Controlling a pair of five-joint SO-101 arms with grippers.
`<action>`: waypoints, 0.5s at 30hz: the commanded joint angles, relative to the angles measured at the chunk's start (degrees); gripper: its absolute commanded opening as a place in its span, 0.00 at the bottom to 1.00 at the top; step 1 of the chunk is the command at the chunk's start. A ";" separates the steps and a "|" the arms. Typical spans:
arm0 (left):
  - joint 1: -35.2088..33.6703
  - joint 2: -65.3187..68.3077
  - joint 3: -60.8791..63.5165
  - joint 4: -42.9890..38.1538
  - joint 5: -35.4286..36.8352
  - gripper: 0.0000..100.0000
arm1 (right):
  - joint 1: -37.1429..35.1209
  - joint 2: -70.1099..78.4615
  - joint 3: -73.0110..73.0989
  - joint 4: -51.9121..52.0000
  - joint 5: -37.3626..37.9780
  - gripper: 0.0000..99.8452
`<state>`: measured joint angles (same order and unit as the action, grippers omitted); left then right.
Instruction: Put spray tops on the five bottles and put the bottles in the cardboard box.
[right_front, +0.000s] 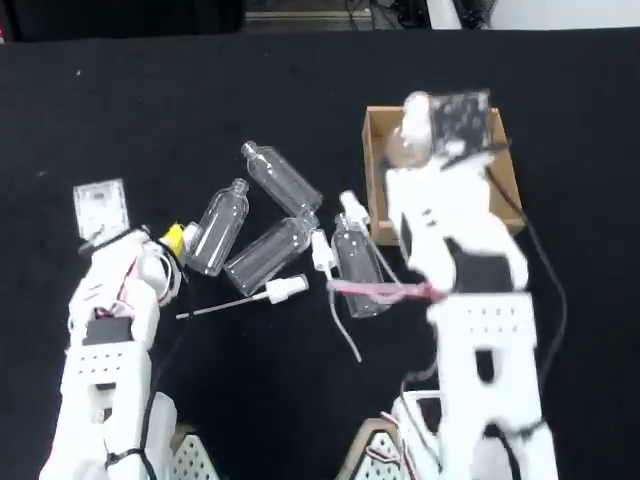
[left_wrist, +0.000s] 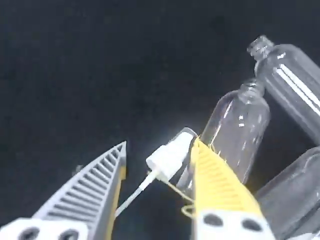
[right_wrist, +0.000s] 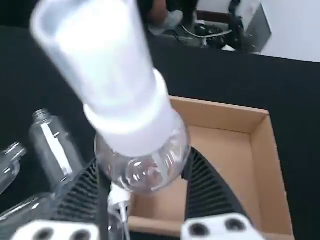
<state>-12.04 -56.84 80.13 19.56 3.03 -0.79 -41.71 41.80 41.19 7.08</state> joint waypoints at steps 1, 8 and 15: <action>0.13 -0.70 3.82 -8.62 5.36 0.20 | 2.99 10.33 -7.08 -6.95 0.53 0.01; -2.15 -0.70 5.93 -11.78 5.89 0.20 | 6.86 28.70 -14.90 -15.65 0.53 0.01; -2.24 -0.35 5.93 -12.04 5.45 0.20 | 5.01 43.38 -24.31 -15.91 0.00 0.01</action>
<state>-13.45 -56.84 86.73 8.57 7.96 4.75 -0.84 24.13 26.86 6.99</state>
